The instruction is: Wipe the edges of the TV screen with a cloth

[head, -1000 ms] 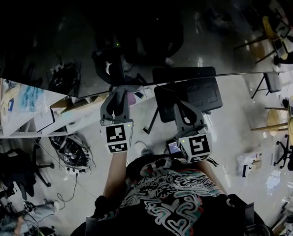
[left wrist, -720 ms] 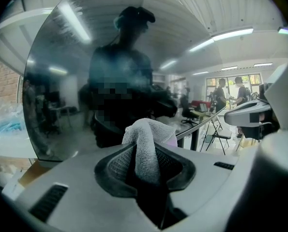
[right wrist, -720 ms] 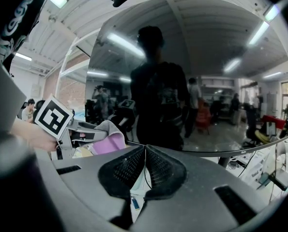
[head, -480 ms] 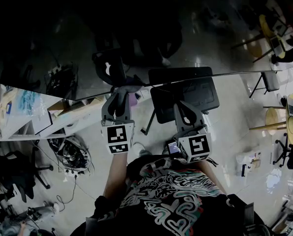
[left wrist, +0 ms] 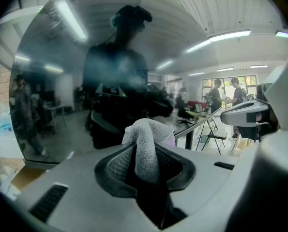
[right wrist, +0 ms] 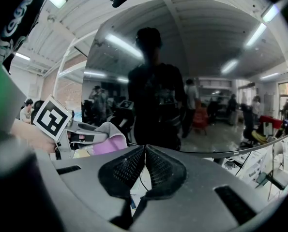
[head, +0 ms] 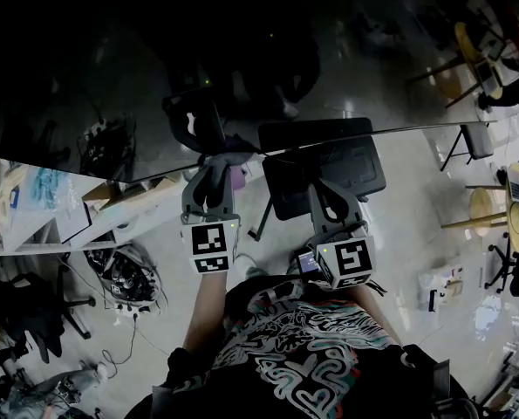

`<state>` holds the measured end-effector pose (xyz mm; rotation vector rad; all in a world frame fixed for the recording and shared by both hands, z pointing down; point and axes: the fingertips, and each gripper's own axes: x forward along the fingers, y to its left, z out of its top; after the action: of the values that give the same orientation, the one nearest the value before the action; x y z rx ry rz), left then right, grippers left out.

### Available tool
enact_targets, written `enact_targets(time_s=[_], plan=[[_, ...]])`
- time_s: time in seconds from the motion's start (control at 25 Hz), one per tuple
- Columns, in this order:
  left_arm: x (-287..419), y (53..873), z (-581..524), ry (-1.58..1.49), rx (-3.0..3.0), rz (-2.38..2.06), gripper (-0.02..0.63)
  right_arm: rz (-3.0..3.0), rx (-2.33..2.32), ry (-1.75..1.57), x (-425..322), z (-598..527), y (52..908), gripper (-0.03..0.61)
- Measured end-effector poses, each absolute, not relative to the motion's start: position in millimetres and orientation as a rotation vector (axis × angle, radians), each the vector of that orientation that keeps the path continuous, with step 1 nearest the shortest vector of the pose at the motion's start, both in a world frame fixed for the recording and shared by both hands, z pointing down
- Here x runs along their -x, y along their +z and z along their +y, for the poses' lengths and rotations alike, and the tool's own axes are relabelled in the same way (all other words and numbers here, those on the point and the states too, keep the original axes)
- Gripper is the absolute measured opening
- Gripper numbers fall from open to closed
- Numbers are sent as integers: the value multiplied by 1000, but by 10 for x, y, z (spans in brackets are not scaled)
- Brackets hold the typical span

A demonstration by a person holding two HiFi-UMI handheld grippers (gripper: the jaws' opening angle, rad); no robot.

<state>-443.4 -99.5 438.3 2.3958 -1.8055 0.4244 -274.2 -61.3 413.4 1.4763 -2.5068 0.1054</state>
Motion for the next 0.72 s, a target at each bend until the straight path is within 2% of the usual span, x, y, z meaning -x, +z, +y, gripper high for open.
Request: enact_targets(time_s=[0.72], plan=[[4131,4377,-1045,247,-2367,-1717,98,-2480,-1515,103,2475,-620,4120,31]])
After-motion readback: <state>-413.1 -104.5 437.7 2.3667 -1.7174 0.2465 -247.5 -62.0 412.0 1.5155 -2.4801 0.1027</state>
